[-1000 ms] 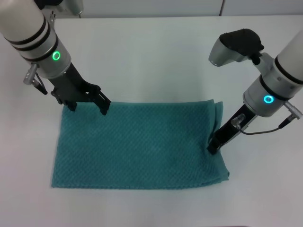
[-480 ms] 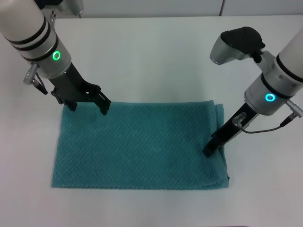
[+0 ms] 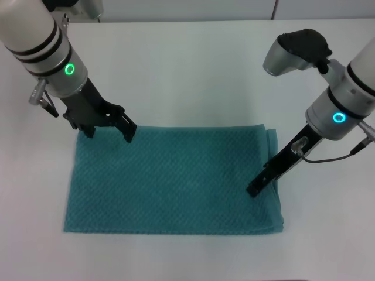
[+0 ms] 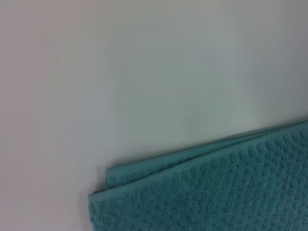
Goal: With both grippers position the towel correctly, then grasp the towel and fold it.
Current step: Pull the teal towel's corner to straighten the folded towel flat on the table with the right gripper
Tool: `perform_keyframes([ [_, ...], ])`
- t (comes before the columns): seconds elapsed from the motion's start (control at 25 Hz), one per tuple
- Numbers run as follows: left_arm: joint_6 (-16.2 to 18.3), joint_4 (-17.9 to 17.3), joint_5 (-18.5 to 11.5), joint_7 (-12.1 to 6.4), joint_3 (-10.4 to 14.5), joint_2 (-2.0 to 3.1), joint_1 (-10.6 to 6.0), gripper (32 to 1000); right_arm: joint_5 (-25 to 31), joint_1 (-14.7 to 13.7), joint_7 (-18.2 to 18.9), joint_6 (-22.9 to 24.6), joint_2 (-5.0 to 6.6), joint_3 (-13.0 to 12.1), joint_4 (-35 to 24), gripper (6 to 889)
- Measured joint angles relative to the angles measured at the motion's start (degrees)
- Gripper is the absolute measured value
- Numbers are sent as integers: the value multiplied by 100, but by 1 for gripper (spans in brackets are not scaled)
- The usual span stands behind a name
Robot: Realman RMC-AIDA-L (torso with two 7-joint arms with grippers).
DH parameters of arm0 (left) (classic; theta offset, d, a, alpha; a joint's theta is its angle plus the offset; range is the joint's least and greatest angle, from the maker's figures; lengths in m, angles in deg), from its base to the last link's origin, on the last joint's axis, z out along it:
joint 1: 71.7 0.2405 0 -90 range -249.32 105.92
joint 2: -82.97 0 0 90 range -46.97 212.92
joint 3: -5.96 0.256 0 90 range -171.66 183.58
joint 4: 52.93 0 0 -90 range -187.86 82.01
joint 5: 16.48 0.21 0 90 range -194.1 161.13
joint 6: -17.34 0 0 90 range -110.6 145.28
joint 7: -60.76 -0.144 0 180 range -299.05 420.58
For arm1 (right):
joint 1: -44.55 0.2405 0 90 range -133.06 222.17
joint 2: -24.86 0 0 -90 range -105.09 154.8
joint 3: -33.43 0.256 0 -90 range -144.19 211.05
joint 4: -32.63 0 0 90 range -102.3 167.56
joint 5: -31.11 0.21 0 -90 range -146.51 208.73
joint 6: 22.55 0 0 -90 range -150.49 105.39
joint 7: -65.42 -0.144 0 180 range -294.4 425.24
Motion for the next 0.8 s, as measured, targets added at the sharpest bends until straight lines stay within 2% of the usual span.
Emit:
perform_keyframes([
  [0.24,-1,0,0,0,13,0,0,908,-2,-57,-36,-48,2,-9,-117,865],
  [0.52,-16,0,0,0,18,0,3,909,-31,-60,-49,-59,5,-17,-117,865],
  [0.8,-47,-23,63,0,27,22,74,909,-26,-96,-50,-133,16,24,-203,864],
])
